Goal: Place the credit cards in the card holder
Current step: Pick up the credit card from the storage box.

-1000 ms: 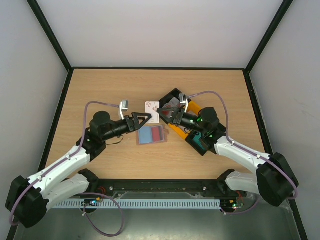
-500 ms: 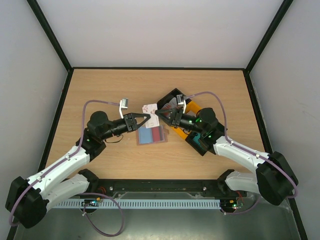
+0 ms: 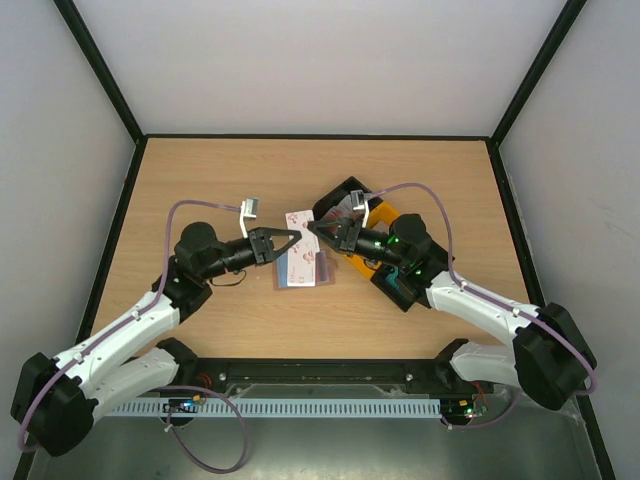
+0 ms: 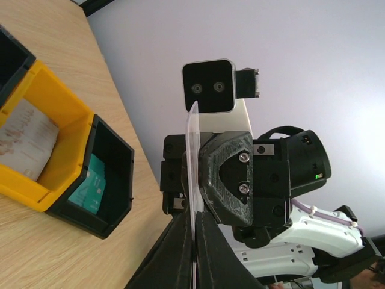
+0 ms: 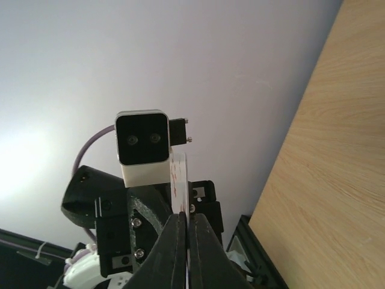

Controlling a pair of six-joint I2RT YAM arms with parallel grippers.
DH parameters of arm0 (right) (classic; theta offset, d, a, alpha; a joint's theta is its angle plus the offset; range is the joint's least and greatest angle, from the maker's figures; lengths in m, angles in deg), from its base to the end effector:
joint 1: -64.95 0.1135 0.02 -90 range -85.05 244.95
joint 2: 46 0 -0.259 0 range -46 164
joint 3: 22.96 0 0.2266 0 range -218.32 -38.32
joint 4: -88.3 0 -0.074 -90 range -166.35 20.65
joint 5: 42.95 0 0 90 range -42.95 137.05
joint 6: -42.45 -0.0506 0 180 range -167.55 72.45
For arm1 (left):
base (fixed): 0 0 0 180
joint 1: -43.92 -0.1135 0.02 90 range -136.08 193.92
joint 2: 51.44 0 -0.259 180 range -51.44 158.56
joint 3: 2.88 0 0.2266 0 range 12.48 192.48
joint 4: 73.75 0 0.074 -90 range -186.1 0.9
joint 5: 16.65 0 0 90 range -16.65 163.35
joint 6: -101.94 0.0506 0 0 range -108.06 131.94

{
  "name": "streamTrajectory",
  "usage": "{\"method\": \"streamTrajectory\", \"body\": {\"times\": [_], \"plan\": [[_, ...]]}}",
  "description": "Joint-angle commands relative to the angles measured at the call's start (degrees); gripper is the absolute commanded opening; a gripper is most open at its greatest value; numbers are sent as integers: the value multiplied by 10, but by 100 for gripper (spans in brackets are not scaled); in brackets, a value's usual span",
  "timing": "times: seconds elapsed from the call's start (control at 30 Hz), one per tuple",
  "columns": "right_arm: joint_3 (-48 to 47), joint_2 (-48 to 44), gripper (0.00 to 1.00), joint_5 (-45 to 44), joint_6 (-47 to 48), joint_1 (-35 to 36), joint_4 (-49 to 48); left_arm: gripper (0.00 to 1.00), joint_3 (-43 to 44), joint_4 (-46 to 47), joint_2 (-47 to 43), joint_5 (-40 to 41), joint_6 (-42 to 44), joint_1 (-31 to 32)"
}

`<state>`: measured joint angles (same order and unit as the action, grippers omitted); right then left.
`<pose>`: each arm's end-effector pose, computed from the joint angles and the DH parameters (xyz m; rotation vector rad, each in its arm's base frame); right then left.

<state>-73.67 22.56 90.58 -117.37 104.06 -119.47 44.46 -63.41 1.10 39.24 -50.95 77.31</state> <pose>0.1720 0.1848 0.3042 -0.3197 1.8022 1.9846 0.1544 -0.1357 0.3089 0.1184 1.7813 -1.7254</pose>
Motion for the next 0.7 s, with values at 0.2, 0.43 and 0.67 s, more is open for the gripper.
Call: {"method": "streamTrajectory", "body": {"times": [0.2, 0.43, 0.67], "plan": [[-4, -17, 46, -47, 73, 3, 70, 2, 10, -11, 36, 2, 8, -27], [59, -15, 61, 2, 23, 3, -32, 2, 15, -2, 55, -13, -23, -53], [87, -11, 61, 21, 12, 29, -86, 2, 24, 29, 68, -16, -43, -59]]}}
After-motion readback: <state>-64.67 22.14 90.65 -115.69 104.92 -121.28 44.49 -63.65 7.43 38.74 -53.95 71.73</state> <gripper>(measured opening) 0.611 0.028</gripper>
